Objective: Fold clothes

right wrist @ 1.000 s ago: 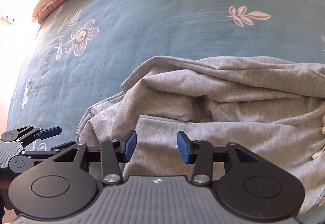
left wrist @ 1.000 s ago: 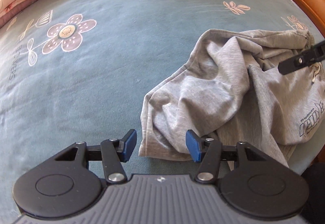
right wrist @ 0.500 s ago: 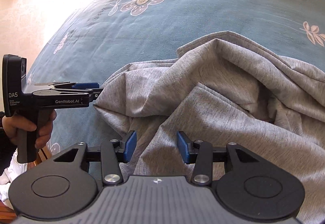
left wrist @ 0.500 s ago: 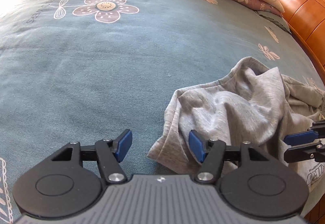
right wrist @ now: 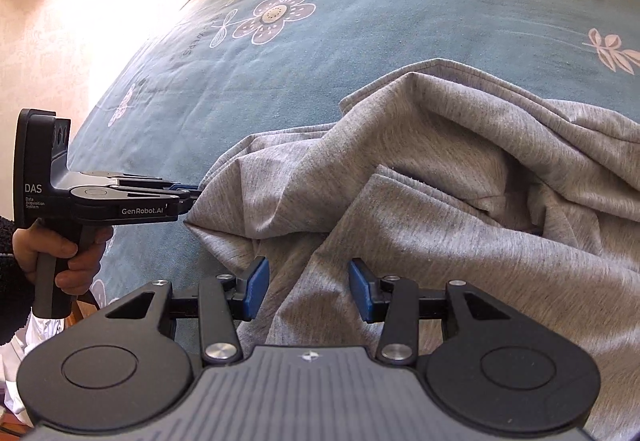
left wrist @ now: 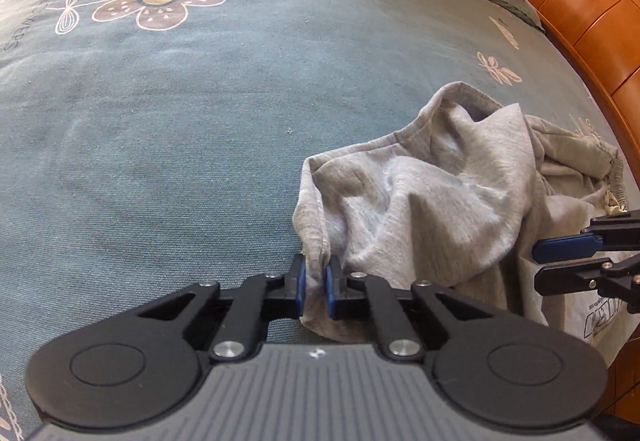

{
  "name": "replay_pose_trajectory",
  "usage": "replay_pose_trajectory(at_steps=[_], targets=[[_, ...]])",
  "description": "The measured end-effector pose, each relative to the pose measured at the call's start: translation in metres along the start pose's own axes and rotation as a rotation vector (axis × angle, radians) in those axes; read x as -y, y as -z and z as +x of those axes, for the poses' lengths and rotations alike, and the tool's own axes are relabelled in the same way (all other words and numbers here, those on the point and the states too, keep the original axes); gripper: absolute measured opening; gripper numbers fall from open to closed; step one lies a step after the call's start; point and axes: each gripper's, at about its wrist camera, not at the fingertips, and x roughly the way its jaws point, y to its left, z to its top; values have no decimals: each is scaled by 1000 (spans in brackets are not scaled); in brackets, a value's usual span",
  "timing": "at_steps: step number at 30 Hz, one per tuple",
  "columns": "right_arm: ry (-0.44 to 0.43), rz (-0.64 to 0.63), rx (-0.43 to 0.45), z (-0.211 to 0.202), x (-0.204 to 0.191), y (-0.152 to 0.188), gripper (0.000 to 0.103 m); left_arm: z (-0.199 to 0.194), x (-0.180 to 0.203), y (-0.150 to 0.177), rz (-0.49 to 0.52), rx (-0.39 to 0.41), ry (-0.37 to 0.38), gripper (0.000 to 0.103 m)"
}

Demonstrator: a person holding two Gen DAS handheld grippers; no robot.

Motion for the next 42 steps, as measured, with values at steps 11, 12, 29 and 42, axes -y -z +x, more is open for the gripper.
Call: replay_pose_trajectory(at_steps=[11, 12, 29, 42], targets=[[31, 2, 81, -24, 9, -7, 49, -40, 10, -69, -7, 127, -141, 3], [35, -4, 88, -26, 9, -7, 49, -41, 9, -77, -5, 139, -154, 3], [98, 49, 154, -50, 41, -5, 49, -18, -12, -213, 59, 248, -371, 3], [216, 12, 198, -69, 72, -18, 49, 8, -8, -290, 89, 274, -427, 3]])
